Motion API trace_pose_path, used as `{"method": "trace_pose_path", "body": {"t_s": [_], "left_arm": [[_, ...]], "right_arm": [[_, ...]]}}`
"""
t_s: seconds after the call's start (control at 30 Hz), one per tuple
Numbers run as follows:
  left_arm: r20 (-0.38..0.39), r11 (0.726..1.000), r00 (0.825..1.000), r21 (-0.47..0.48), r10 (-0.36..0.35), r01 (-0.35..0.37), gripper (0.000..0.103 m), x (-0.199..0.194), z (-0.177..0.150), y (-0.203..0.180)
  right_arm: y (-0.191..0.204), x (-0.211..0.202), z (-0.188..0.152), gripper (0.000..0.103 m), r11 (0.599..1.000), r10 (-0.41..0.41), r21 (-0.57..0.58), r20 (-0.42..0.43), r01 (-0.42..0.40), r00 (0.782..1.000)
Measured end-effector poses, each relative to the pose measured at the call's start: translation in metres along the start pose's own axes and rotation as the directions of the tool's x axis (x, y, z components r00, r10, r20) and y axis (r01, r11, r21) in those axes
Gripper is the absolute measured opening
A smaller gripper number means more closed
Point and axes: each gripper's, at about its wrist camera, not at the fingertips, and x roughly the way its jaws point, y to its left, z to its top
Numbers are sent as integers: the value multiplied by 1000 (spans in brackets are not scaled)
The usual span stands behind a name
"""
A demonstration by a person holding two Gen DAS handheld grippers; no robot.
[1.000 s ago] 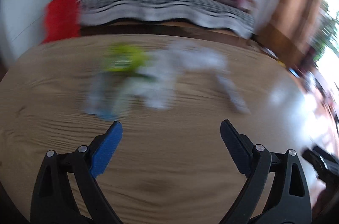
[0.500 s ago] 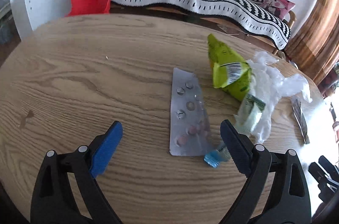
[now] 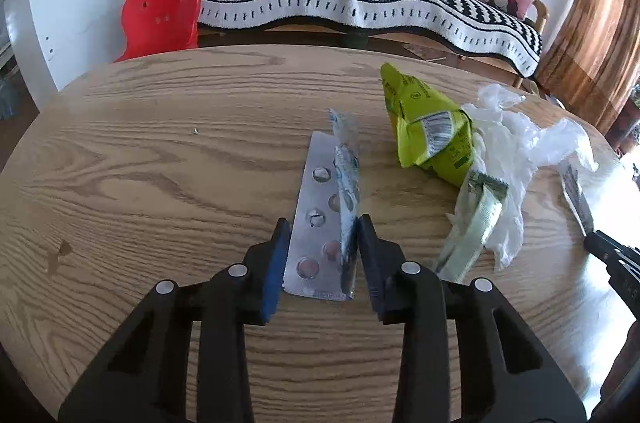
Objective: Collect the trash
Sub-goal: 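Grasp the pill blister pack with left tool while right tool grasps white paper strip, then carry blister pack and paper strip over the bin and open both tools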
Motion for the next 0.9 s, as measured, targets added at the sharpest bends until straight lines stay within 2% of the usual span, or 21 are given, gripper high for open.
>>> {"method": "trace_pose_path", "body": {"t_s": [0.2,0.33,0.5,0.63,0.73,0.9], "left_arm": [[11,1000,1000,26,5,-5,34,-20,-5,-1],[31,999,999,33,-8,7,34,-47,-9,-5],[44,997,998,65,-52,49,34,-84,-26,-32],[39,986,991,113,-129,124,34,-107,-42,-76],[29,966,980,178,-197,189,34,-123,-58,-126],[-21,904,947,290,-322,314,34,-147,-93,-217]], "right_arm": [[-2,-17,-11,12,1000,22,14,2,-22,1000],[-10,-45,-23,12,999,36,29,21,-37,999],[-31,-87,-43,12,999,25,47,54,-27,998],[-65,-123,-68,12,997,-12,78,65,7,998],[-100,-145,-87,12,993,-49,114,69,41,996],[-180,-182,-129,12,968,-147,215,71,128,987]]}}
